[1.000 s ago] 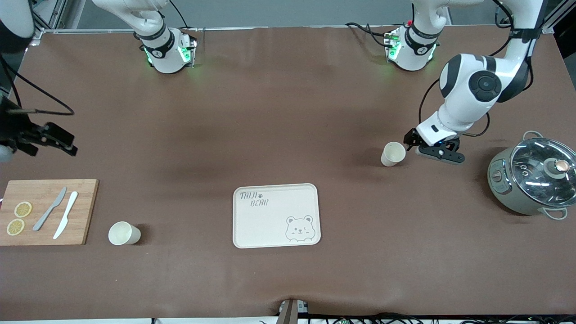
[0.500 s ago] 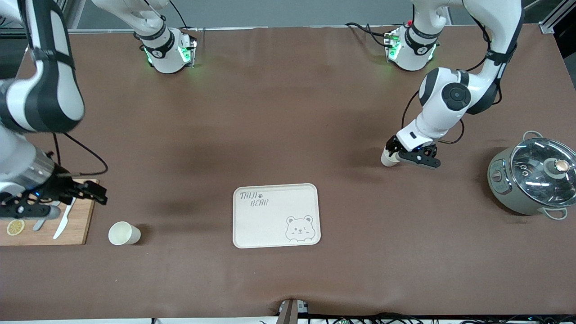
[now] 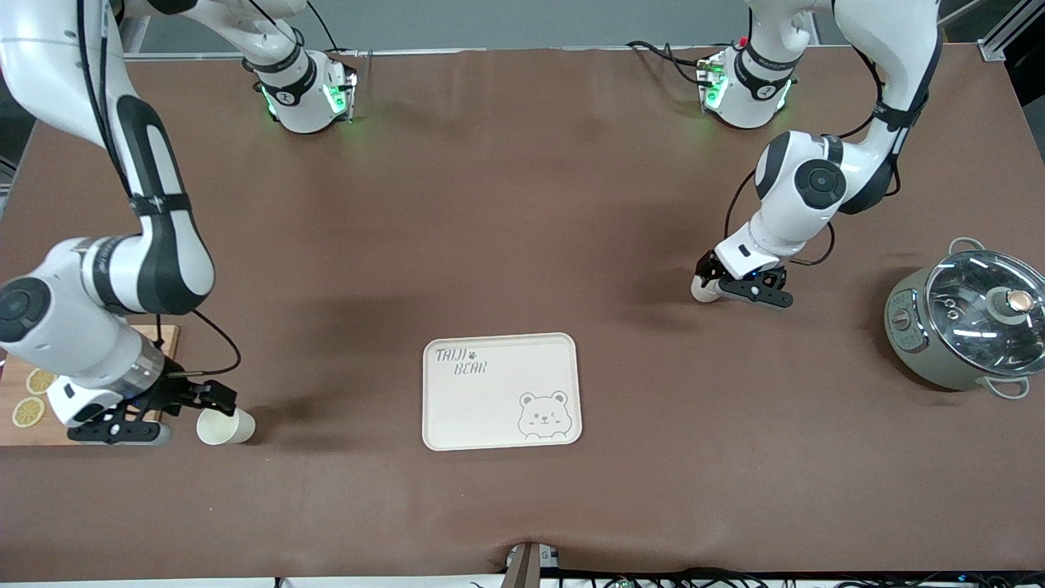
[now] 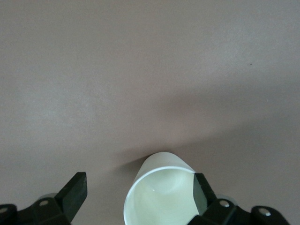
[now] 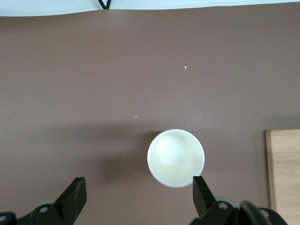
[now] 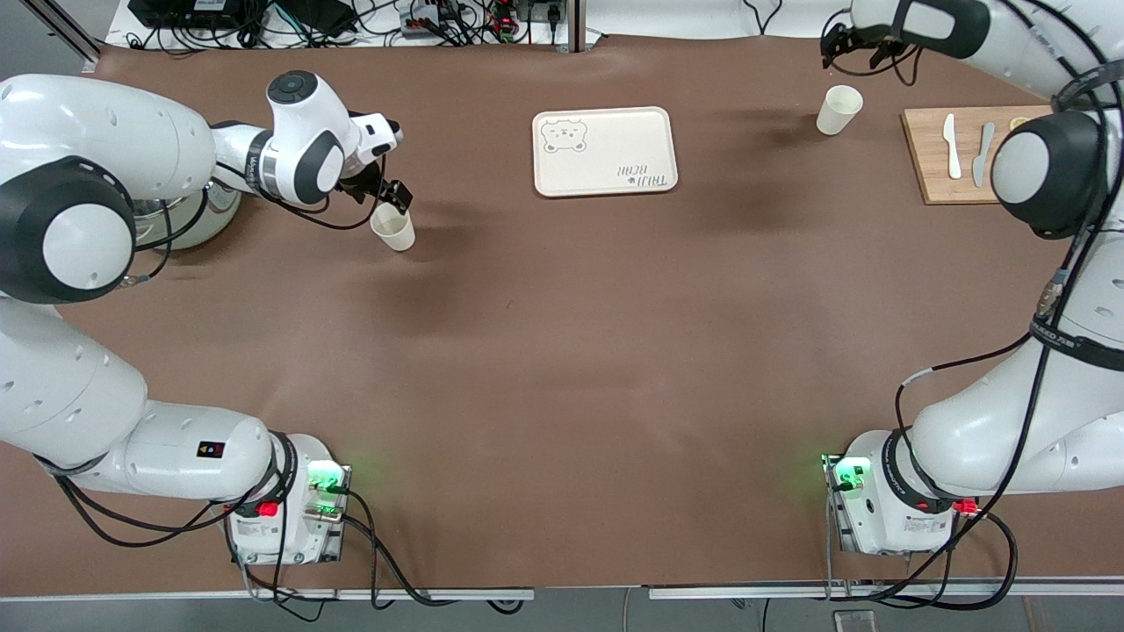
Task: Place white IKEA cup upright on tray with both arms
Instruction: 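Grasp the cup with the left gripper while the right gripper reaches the other cup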
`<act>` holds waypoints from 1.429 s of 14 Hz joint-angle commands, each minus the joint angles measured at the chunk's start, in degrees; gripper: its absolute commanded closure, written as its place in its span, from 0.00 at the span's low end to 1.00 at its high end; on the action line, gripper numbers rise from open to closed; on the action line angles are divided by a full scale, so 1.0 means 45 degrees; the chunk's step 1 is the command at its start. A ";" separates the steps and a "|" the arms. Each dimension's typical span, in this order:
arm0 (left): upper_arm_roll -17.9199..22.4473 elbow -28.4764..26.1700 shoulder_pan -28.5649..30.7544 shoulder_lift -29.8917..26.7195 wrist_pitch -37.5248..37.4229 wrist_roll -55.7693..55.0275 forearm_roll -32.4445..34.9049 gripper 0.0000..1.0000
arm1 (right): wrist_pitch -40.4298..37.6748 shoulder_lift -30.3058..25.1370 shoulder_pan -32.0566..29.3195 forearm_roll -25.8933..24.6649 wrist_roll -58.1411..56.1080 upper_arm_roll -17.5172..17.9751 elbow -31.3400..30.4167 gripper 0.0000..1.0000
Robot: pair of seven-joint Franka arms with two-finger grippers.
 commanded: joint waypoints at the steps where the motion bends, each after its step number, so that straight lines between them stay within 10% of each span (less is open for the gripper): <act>1: -0.0057 -0.0634 0.0149 -0.0559 0.0187 0.0113 0.0040 0.00 | 0.0226 0.0773 -0.0051 -0.0043 0.0051 0.0027 0.0353 0.00; 11: -0.0056 -0.0793 0.0149 0.0005 0.0285 0.0523 0.0118 0.00 | 0.1202 0.2259 0.0047 -0.0199 -0.0143 0.0008 0.0314 0.00; 12: -0.0056 -0.0773 0.0168 0.0258 0.0285 0.0194 0.0060 0.33 | 0.1357 0.2299 0.0027 -0.0180 -0.0473 0.0008 0.0314 0.00; 13: -0.0056 -0.0773 0.0207 0.0338 0.0285 0.0114 0.0059 0.99 | 0.1533 0.2318 -0.0011 -0.0180 -0.1076 0.0008 0.0314 0.19; 17: -0.0056 -0.0363 0.0247 0.0632 0.0285 0.0094 0.0098 1.00 | 0.1593 0.2318 -0.0090 -0.0219 -0.1589 0.0008 0.0353 0.86; 20: -0.0056 0.0046 0.0169 0.0787 0.0246 -0.0062 0.0099 1.00 | 0.1593 0.2318 -0.0090 -0.0238 -0.1589 0.0008 0.0353 1.00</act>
